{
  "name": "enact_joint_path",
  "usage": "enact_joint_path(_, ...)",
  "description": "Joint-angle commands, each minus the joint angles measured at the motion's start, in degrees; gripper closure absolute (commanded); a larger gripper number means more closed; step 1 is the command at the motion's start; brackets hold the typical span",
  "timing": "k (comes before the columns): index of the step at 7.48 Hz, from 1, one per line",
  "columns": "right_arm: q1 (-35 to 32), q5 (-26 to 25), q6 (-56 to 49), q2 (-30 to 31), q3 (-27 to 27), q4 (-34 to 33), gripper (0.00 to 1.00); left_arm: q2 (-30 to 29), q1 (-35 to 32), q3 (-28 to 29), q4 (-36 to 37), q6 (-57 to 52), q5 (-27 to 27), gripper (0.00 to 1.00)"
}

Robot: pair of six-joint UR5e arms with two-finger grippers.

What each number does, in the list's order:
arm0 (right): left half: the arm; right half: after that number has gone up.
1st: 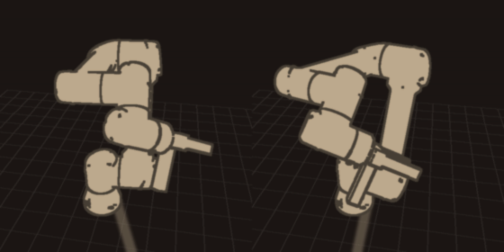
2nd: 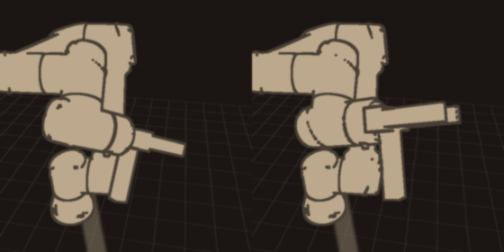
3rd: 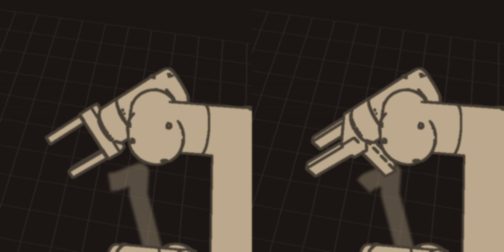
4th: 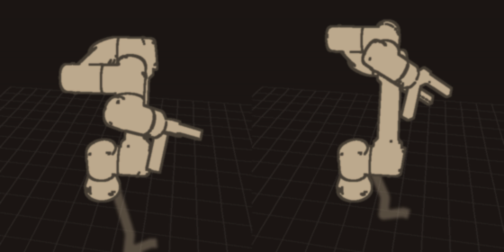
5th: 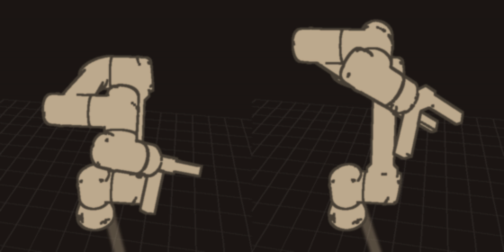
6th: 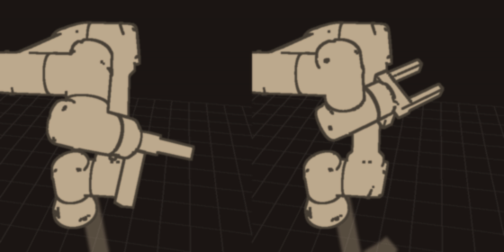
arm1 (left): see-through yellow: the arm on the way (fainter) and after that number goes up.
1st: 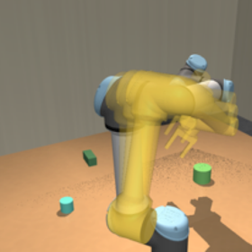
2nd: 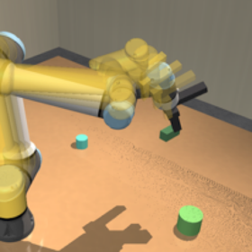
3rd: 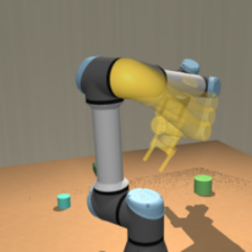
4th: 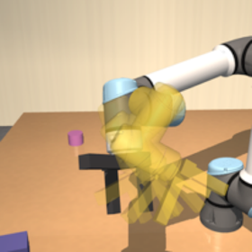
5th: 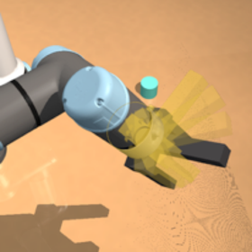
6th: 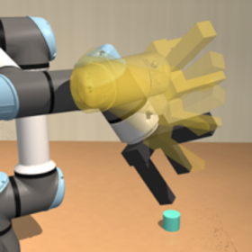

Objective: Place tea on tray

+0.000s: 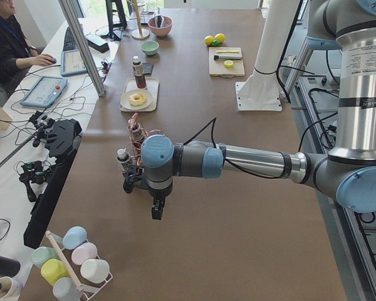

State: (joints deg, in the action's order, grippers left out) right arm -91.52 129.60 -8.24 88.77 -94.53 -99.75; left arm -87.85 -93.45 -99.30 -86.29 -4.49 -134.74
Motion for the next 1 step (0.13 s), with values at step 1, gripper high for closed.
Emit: enact_joint_path(1, 0.0, 0.0, 0.1, -0.2, -0.1, 0.0, 0.00, 0.0, 0.0, 0.2, 0.0, 0.0, 0.1, 0.02)
